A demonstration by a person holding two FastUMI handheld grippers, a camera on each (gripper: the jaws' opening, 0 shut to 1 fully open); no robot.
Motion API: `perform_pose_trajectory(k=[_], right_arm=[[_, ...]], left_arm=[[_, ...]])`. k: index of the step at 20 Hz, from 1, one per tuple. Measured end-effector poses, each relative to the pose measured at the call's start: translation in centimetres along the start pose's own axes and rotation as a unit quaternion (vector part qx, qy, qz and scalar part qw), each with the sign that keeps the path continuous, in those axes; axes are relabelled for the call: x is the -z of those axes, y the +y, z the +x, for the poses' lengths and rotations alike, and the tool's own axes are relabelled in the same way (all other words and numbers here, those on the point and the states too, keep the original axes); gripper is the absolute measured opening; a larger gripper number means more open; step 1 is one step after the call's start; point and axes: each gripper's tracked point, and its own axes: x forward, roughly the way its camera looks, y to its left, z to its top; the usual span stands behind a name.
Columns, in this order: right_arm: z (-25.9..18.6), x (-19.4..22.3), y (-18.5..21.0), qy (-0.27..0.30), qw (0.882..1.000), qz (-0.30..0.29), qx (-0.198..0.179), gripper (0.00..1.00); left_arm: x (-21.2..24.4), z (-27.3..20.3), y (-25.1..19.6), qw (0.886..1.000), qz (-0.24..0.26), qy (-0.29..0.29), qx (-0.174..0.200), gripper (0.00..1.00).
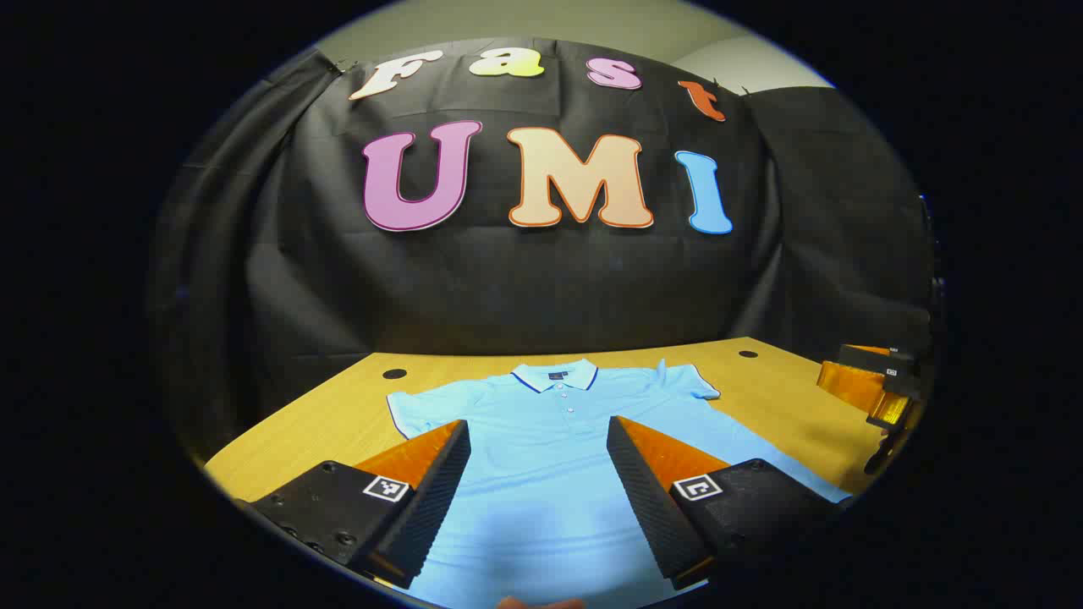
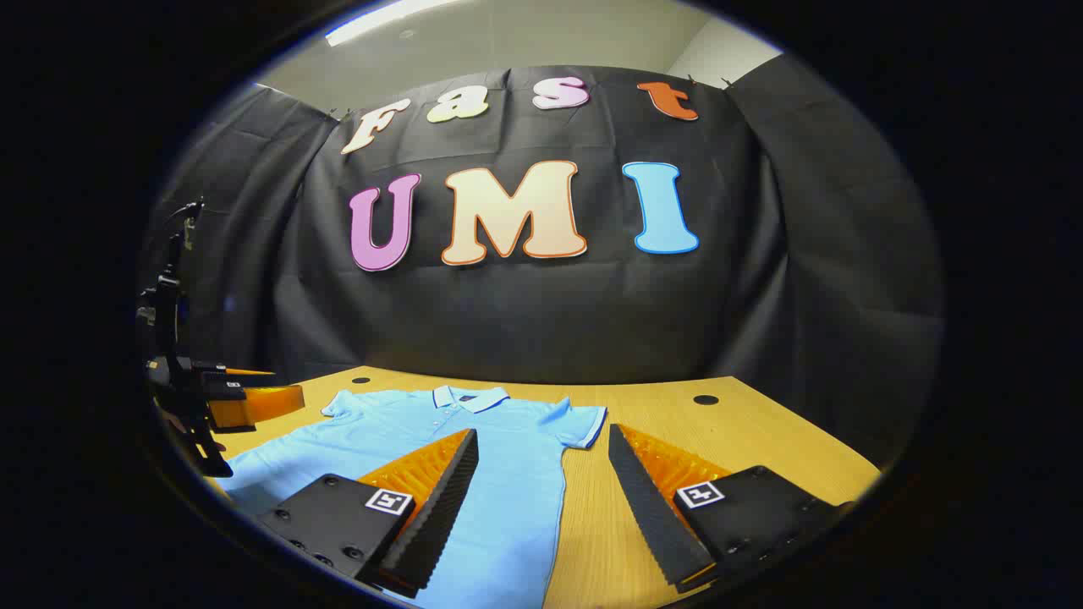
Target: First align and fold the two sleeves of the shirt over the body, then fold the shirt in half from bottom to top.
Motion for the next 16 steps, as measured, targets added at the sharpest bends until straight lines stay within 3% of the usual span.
perform_pose_trajectory(k=[7, 16], right_arm=[[0.5, 1.2, -0.1, 0.028, 1.0, 0.005, -0.003, 0.97], [2.3, 2.9, 1.8, 0.087, 0.995, -0.031, -0.034, 0.97]], left_arm=[[1.0, 0.0, 0.8, 1.0, -0.007, 0.013, -0.012, 0.97], [1.9, -0.6, 2.5, 0.999, -0.014, 0.021, -0.029, 0.97]])
